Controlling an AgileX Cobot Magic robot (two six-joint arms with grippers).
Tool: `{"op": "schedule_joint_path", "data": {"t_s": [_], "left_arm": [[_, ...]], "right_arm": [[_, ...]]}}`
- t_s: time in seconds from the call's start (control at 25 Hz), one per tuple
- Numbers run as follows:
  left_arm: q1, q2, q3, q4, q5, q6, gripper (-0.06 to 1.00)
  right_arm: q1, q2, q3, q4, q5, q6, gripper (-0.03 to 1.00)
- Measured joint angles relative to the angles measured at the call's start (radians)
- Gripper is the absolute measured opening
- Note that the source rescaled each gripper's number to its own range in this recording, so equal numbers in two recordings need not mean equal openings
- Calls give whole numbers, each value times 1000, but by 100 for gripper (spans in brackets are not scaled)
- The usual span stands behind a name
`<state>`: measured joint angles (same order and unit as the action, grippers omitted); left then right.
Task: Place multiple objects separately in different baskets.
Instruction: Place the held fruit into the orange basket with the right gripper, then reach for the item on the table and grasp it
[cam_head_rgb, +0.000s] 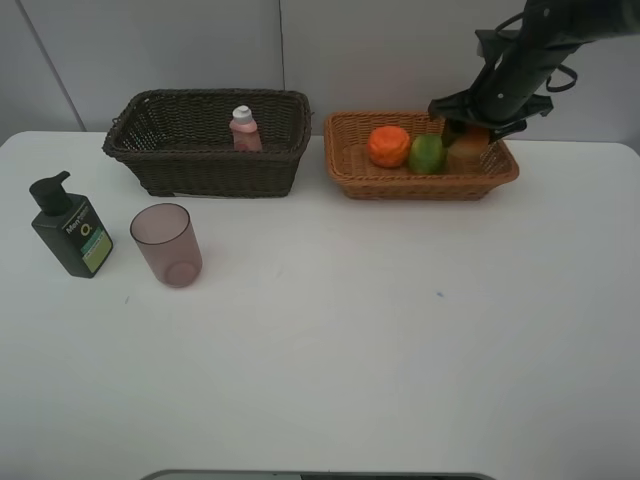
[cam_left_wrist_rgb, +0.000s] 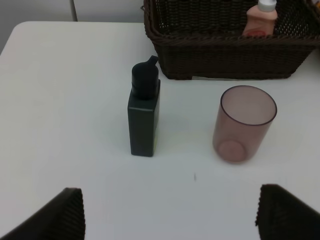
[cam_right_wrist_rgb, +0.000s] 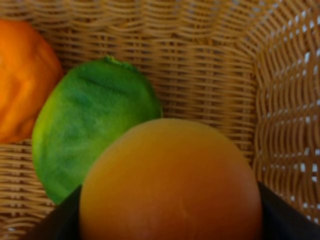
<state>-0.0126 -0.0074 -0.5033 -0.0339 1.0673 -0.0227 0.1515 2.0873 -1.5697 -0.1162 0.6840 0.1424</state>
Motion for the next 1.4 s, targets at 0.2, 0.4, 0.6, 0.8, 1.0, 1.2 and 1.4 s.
{"op": "schedule_joint_path", "data": {"t_s": [0.2, 0.4, 0.6, 0.8, 1.0, 1.2, 1.4], "left_arm": [[0, 0, 0, 0, 0, 0, 89], [0, 0, 0, 0, 0, 0, 89], [0, 0, 0, 0, 0, 0, 89], [0, 0, 0, 0, 0, 0, 89], [0, 0, 0, 0, 0, 0, 89], [0, 0, 0, 0, 0, 0, 89], [0, 0, 0, 0, 0, 0, 89]], "right_arm": [[-6, 21, 0, -1, -2, 1, 43], [-7, 21, 0, -3, -8, 2, 54], [-7, 20, 0, -4, -8, 2, 94], [-7, -12, 0, -4, -4, 2, 100], [-6, -81, 20, -3, 44, 0, 100], [3, -216, 170, 17, 36, -23, 100], [-5, -338, 305, 20, 30, -28, 100]]}}
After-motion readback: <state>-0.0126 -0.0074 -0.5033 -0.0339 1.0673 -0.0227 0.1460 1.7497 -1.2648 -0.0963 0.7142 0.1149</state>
